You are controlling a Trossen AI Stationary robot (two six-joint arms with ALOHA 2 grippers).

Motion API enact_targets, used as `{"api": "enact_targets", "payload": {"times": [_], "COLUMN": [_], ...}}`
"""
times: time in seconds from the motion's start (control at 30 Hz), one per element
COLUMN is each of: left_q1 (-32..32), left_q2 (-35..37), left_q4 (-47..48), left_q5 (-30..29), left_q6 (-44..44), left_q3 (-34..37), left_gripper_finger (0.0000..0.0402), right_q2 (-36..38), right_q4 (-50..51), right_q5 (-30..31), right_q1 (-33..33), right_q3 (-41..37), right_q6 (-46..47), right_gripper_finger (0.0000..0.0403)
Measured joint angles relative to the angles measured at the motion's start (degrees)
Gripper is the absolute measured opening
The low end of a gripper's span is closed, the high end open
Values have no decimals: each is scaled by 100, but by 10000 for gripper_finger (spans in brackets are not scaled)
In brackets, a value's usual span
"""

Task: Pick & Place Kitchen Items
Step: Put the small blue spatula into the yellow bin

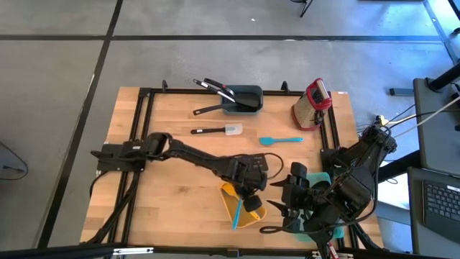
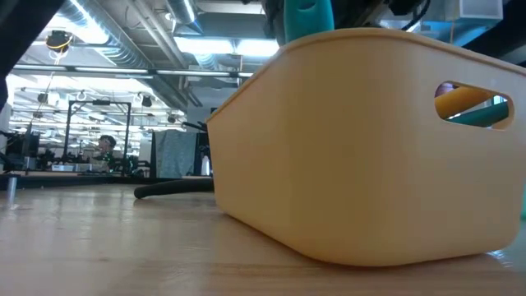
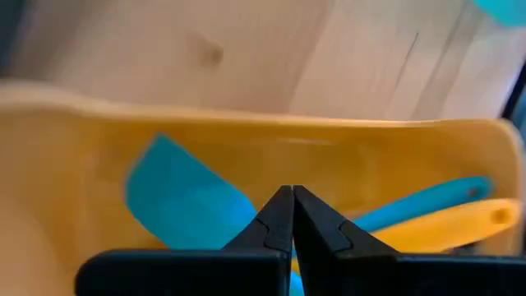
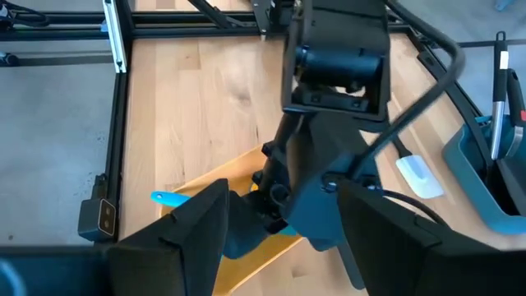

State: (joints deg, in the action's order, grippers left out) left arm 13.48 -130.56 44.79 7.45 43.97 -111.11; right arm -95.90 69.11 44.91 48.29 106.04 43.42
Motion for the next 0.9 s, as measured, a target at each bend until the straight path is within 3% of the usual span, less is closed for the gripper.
{"api": "enact_targets", "payload": {"times": [0.13,0.27,0.57,0.9], "left_q1": [40,-76,-175,-42], "left_q2": [0,0,0,24], "left_q4": [32,246,1003,234], "left_q5": [-484,-465,-286,-604], "left_q6": [-929,-1228,-1330,-1344], "left_q3": [0,0,0,-7], "left_gripper_finger": [1,2,1,2], "right_q2": [0,0,0,0], "right_q4": [5,6,32,49], "right_q5": [-2,-2,-2,4], "right_q1": [0,1,-19,-103], "right_q3": [0,0,0,0], "right_q6": [74,78,116,116], "right_gripper_finger": [229,229,229,229]}}
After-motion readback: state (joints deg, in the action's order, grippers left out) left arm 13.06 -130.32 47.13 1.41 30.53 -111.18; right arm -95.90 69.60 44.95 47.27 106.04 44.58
